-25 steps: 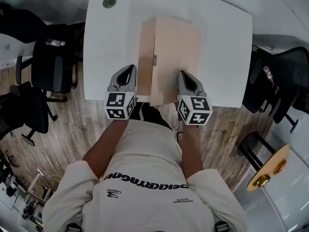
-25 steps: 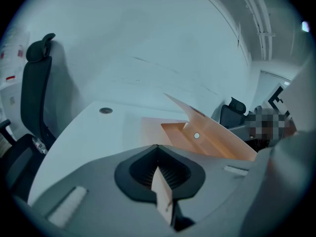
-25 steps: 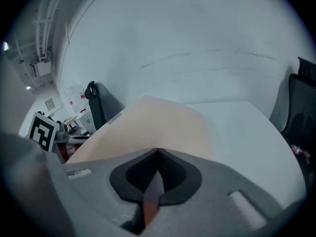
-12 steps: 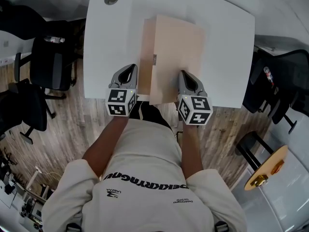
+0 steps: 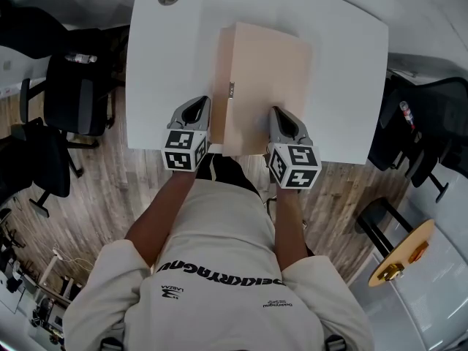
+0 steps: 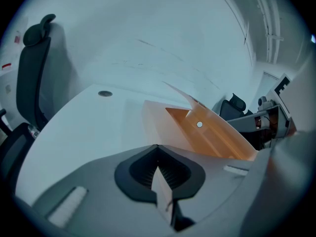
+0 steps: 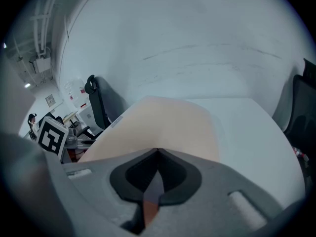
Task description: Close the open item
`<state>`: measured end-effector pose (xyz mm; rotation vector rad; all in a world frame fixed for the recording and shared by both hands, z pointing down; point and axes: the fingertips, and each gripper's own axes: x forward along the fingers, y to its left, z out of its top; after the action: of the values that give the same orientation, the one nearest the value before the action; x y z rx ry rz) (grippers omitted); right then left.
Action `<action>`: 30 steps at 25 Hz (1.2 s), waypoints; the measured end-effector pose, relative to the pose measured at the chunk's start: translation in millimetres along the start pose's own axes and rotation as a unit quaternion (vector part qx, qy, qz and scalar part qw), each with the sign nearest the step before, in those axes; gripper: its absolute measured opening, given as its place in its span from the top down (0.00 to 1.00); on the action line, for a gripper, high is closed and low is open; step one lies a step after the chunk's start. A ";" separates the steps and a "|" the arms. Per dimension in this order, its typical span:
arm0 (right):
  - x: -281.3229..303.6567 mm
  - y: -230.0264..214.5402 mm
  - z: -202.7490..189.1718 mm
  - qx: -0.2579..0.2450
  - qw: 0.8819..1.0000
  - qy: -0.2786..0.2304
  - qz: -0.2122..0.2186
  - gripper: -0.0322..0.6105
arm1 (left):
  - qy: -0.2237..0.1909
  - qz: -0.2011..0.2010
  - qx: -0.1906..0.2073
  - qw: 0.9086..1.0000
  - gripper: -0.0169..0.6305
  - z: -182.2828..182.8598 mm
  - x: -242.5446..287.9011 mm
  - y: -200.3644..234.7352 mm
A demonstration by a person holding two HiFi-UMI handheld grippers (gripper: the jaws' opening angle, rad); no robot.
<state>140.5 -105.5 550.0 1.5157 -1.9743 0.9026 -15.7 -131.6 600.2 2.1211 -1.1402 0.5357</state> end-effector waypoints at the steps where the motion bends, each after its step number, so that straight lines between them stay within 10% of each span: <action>1: 0.6 0.1 -0.2 0.000 1.000 0.001 0.000 0.95 | 0.001 0.000 0.000 1.000 0.97 0.0 1.0 0.2; 30: 15.8 8.1 -9.3 -0.006 1.000 0.029 0.008 0.95 | 0.011 -0.013 -0.003 1.000 0.97 -6.0 10.8 0.3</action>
<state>128.3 -107.3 565.9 1.4531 -1.9507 0.9293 -10.4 -133.6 611.2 2.1160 -1.1000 0.5425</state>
